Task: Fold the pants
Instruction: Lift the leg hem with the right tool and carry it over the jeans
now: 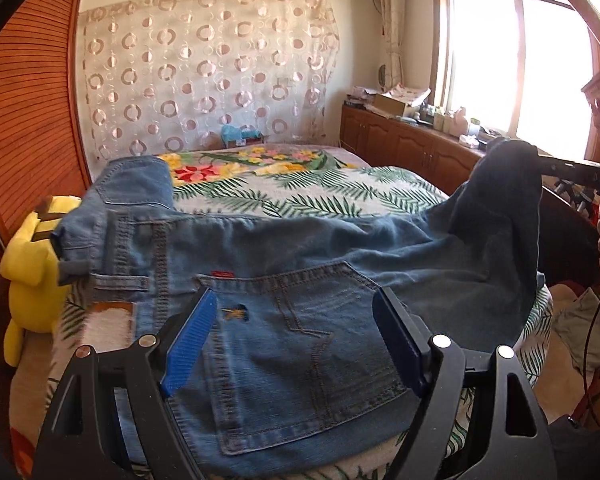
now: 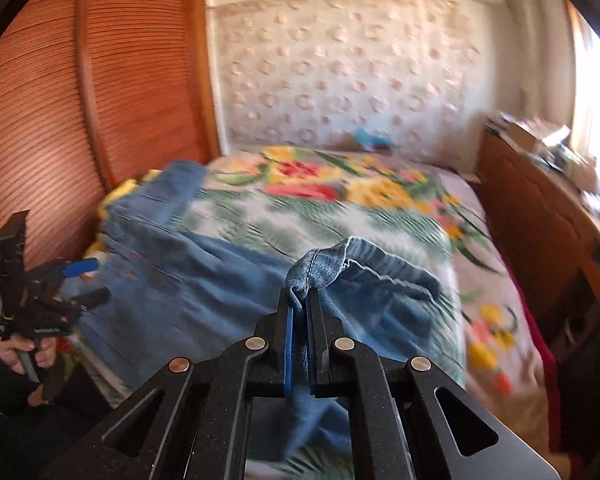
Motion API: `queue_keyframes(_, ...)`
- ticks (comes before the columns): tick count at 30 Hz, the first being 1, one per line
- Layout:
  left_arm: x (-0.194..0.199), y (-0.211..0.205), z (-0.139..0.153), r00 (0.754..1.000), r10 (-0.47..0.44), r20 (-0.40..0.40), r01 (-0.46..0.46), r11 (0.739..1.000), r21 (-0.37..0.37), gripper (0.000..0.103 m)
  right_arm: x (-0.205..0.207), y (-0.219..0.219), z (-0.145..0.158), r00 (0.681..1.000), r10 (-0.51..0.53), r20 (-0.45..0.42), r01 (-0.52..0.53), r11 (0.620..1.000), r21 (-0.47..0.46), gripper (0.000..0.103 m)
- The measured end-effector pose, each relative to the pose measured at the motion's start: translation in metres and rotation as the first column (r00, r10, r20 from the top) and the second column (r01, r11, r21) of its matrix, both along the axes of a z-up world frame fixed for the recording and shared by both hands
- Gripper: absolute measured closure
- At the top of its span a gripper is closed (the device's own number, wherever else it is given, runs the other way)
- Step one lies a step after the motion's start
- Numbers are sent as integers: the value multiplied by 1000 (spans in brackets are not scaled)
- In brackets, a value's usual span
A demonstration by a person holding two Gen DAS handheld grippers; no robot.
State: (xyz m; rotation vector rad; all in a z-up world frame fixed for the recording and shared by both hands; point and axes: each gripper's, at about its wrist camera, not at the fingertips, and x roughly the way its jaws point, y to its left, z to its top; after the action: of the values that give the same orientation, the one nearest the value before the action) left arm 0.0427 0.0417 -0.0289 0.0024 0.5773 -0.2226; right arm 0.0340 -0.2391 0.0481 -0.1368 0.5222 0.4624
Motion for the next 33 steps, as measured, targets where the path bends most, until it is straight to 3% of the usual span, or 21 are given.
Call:
queue_keyframes(7,-6,35,9,997,77,21,-76,997,-22,22,-2,75,20,976,217,36,-217,976,20,98)
queue_keyframes(10,-5,45,6,995,96,12,-96,995,-28,22,1,99,12,957,290,-2,-290,957,31,98)
queue_keyframes(13,-5,50,2,995,100,3,-100,995,-29,22,12,117,-8,950,308,-44,-308,951,12,82)
queue_keyframes(17,-1,45,-3,996,85,-10,-85,996,-27,22,26,114,-21,957,281,-69,-282,959,-6,75)
queue_keyframes(23,7,23,-12,999,25,-36,-26,999,-25,22,39,106,-19,984,170,-59,-172,984,-35,62)
queue_keyframes(26,9,10,-17,999,-5,-52,4,1000,-21,22,24,92,-21,991,123,-59,-126,991,-51,55)
queue_keyframes(33,22,-24,-24,991,-103,-80,102,995,-24,22,27,70,-36,991,59,-122,-65,997,-48,53)
